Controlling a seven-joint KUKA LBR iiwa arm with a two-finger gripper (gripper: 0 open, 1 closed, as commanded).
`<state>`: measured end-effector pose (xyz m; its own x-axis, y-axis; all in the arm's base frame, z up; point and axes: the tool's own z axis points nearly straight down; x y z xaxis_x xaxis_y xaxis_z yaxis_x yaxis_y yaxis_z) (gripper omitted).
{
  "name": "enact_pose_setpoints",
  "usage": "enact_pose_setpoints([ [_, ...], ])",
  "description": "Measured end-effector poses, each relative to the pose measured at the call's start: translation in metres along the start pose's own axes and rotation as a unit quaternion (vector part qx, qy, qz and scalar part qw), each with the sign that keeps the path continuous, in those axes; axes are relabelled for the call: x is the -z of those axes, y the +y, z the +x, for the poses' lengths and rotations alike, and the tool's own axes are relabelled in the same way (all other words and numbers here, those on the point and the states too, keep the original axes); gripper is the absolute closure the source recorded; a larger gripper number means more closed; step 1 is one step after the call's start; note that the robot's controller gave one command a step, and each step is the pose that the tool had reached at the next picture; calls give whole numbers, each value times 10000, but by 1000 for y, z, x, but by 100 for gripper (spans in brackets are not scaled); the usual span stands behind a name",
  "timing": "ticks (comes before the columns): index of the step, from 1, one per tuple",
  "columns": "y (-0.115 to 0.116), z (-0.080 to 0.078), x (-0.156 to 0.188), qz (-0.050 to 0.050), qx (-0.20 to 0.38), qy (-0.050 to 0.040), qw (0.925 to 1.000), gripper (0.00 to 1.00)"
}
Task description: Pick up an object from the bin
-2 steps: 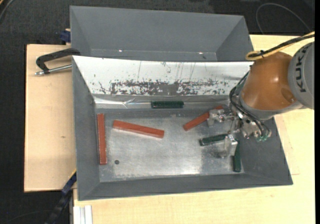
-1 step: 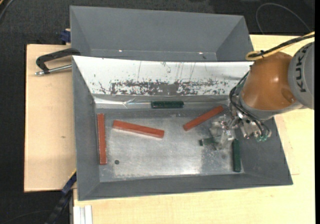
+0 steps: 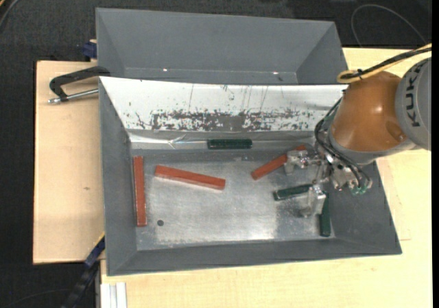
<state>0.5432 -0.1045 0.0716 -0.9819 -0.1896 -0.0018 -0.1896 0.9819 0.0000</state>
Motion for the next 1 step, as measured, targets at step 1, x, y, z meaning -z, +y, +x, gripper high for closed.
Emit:
enact_pose_setpoints([
  [1,0,0,0,0,0,0,10000,100],
])
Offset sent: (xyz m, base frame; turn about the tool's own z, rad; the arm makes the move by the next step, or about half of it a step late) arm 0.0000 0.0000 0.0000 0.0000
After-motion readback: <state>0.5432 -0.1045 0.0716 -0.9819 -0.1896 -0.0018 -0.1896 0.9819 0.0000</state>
